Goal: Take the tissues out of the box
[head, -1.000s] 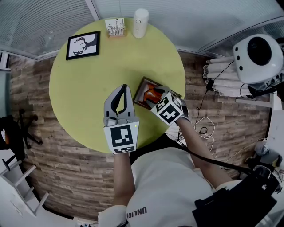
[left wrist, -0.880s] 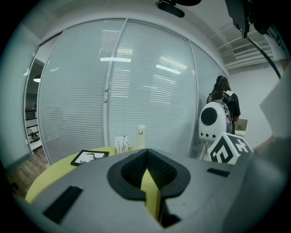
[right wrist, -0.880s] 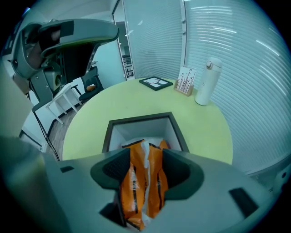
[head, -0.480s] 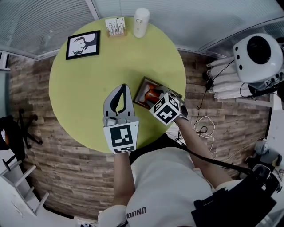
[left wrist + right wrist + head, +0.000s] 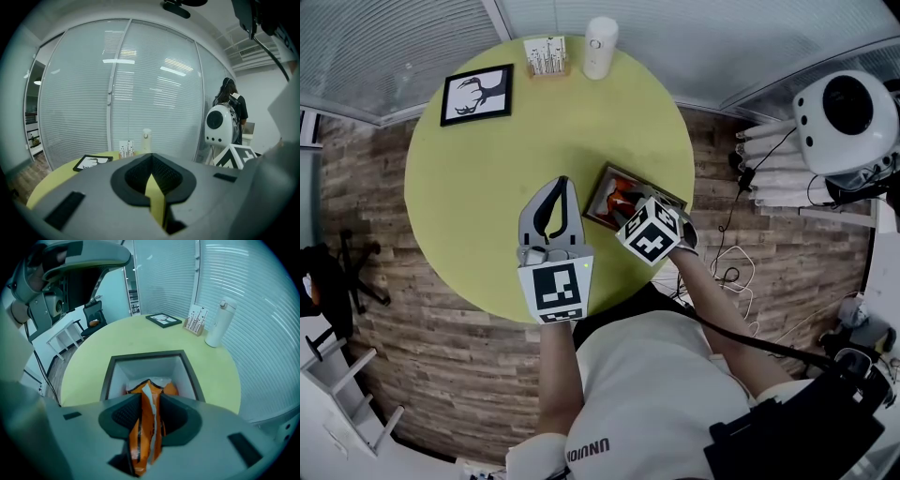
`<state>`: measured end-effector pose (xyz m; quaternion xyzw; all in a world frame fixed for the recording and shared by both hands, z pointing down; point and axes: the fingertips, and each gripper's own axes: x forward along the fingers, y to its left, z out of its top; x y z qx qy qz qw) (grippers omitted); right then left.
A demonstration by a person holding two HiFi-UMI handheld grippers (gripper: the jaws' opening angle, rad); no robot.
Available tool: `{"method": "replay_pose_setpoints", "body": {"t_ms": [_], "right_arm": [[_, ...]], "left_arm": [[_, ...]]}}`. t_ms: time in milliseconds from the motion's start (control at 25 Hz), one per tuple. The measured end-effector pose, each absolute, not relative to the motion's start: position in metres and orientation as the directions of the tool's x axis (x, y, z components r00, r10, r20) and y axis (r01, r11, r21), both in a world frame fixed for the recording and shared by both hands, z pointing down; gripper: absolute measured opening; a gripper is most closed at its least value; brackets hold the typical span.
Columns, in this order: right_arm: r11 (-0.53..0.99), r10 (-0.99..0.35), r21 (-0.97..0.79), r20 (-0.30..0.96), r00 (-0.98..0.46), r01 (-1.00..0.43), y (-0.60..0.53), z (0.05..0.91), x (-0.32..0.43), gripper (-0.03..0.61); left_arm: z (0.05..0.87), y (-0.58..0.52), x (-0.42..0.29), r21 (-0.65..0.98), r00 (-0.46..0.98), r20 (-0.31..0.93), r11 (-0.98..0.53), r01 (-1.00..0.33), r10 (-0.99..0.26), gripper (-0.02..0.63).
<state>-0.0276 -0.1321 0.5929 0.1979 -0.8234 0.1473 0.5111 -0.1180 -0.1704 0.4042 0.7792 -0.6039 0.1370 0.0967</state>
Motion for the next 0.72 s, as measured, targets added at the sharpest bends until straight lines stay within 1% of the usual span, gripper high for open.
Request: {"method": "replay_pose_setpoints", "body": {"t_ms": [440,720], "right_arm": [[0.875,-0.195,-0.025,0.896,-0.399,-0.483,-0.132,0.589,-0.026,0.048],[0.871,-0.215,-0.018,0.885,-0.413,-0.491,-0.136,0.582,-0.027,0.031]], "left_arm": [[0.401,-0.171,-0.114,-0.016,0.242,0.322,-0.261,-0.965,-0.915,0.012],[0.400,-0.171,-0.116,-0.019,0.236,0.317,-0.255,-0.967,-0.919,0.012]]}}
